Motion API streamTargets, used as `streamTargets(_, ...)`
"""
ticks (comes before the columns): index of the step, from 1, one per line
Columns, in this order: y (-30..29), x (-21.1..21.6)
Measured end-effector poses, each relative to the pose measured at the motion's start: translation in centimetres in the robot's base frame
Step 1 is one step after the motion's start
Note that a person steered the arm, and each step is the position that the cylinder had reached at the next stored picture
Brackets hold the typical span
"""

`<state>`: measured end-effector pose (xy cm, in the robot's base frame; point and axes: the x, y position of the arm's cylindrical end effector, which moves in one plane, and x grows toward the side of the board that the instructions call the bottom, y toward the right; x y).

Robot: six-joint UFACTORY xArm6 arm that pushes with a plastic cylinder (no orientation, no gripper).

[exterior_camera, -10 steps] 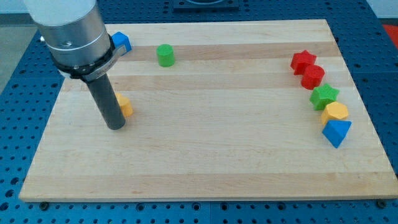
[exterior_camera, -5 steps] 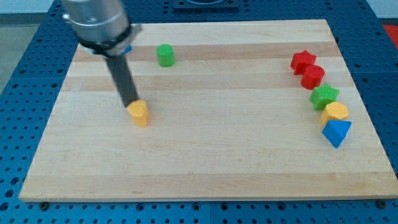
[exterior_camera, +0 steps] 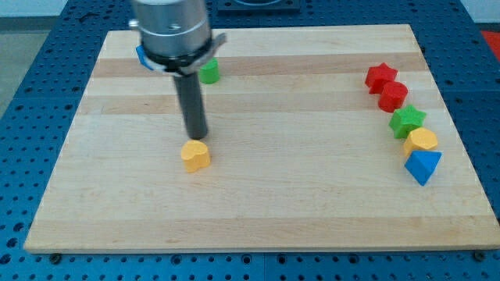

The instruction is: Slide the yellow heart towards the bottom right

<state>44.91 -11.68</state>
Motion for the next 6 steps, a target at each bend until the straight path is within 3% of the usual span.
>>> streamTargets(1, -4.2, 1.5)
streamTargets(2, -4.8, 3.1)
streamTargets(3, -2.1, 4.4)
streamTargets(6, 14.6, 4.4)
